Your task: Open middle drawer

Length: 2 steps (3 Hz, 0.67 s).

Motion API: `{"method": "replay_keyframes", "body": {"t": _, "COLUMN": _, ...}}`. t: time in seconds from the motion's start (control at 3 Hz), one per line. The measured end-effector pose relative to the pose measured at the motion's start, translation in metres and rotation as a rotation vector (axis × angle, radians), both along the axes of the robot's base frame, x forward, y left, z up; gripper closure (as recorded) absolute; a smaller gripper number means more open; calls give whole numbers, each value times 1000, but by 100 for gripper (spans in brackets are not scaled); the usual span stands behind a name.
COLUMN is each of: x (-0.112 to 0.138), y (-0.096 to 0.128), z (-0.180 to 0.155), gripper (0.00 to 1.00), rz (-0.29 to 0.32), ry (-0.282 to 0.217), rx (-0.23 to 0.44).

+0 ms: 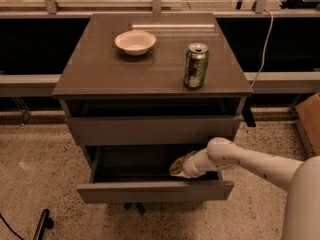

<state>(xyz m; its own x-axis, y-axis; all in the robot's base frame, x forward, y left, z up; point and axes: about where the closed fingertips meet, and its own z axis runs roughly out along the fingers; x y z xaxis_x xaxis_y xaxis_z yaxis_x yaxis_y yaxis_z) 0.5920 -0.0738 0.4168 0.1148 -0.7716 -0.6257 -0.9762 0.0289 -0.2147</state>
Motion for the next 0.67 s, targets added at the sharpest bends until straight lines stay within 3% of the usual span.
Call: {"method": "replay_keyframes", "body": {"t": 0.67, "x": -14, "y": 3, "z": -15, "gripper": 100, "rz": 76, "ry": 30, "rx": 22}}
